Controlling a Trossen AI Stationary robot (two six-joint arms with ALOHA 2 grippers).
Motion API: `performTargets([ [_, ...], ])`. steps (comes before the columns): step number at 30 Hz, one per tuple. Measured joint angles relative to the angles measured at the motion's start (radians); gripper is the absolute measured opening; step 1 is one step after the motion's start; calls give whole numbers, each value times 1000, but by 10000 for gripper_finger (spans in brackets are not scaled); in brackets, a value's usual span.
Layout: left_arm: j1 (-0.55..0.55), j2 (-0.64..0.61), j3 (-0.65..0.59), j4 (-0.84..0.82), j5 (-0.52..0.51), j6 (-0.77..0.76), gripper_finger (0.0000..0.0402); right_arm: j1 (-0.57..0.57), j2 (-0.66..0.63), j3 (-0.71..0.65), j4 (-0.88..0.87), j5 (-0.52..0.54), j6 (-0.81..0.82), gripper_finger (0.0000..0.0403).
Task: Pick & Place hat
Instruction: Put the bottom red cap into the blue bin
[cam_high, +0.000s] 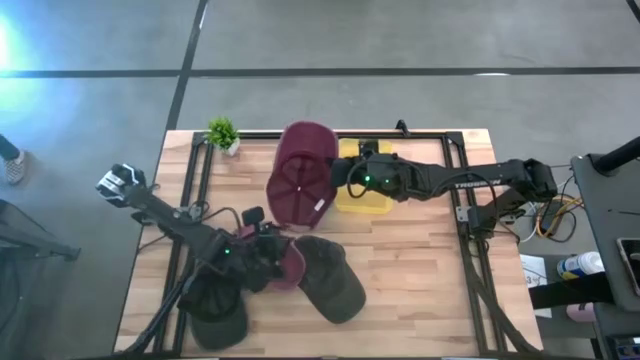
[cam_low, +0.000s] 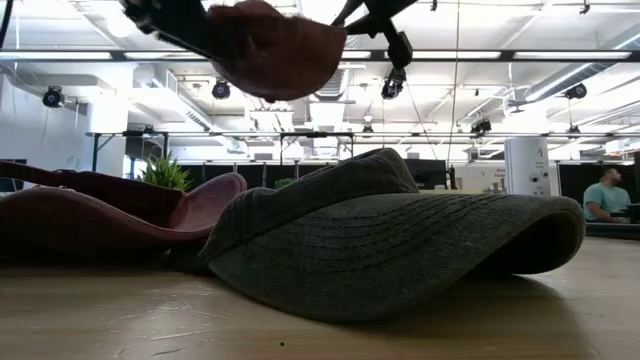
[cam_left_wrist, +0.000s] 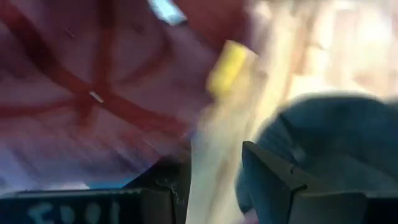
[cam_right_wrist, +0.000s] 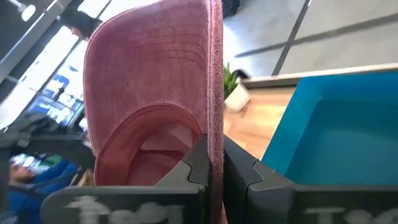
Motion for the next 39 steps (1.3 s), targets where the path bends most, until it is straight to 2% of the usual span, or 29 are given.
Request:
performTargets([
  [6, 92, -4, -4, 32, -108, 77, 138, 42, 0, 0, -3, -18, 30, 13],
  [10, 127, -8, 26, 58, -114, 113, 138, 60, 0, 0, -46, -60, 78, 13],
  [16, 116, -9, 80, 121, -100, 204, 138, 68, 7, 0, -145, 15, 102, 13],
  [24, 104, -8, 74, 123, -48, 53, 138, 96, 37, 0, -129, 35, 228, 13],
  [30, 108, 18, 54, 129, -44, 48, 138, 101, 147, 1, -42, -120, 300, 13],
  [34, 110, 38, 38, 116, -35, 28, 138, 102, 180, 13, -45, -160, 328, 13],
  [39, 110, 78, -2, 111, 58, -42, 138, 111, 206, 12, -55, -191, 361, 13],
])
